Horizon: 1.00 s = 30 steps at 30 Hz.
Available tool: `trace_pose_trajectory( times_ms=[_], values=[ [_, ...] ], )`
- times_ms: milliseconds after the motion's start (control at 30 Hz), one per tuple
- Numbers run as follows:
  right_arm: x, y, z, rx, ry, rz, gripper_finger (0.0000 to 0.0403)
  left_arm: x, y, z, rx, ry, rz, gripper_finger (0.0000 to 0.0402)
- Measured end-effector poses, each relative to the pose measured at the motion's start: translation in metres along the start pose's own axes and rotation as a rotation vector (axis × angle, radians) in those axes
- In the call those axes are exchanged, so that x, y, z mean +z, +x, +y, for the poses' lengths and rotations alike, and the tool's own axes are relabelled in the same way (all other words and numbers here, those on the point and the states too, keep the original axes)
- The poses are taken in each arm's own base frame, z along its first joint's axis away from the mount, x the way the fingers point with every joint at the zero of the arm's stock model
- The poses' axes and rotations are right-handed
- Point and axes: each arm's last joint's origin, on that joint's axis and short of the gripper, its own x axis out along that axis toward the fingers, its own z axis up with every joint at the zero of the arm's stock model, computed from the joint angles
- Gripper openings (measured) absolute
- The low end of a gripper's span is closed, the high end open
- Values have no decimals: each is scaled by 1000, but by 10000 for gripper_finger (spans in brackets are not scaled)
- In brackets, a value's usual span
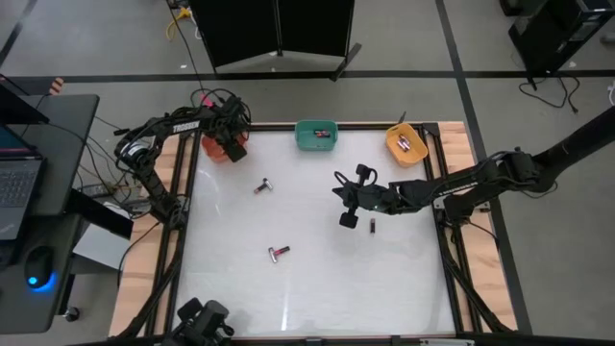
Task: Sort batteries
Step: Put the brown battery into the orange bin, then put the silver battery into the yellow bin
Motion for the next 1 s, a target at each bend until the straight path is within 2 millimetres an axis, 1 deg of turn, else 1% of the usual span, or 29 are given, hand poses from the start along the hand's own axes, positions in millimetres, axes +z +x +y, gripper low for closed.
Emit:
trace_pose_trajectory(
  times_ms=[133, 200, 233, 367, 467, 533, 667, 767, 867, 1000],
  values=[
    [0, 0, 0, 0, 0, 0, 14, 1, -1, 0, 33, -5, 8, 114],
    [0, 0, 0, 0, 0, 0, 13, 2, -6, -1, 53, 4, 11, 114],
    [0, 0, 0, 0, 0, 0, 13, 4, -12, -1, 60, 9, -9, 113],
    [0, 0, 0, 0, -1, 2, 12, 8, -44, -3, 96, 33, -138, 91],
    [0, 0, 0, 0, -1, 3, 13, 5, -73, -5, 120, 31, -243, 66],
    [0, 0, 0, 0, -1, 3, 13, 0, -92, -10, 102, 43, -319, 49],
    [0, 0, 0, 0, -1, 2, 13, -14, -126, -35, -50, 152, -490, 12],
    [0, 0, 0, 0, 2, 2, 13, -29, -144, -62, -165, 267, -592, 7],
    [0, 0, 0, 1, 2, 2, 13, -45, -153, -94, -265, 399, -642, 9],
    [0, 0, 0, 3, 3, 2, 13, -64, -150, -138, -381, 549, -654, 8]
  ],
)
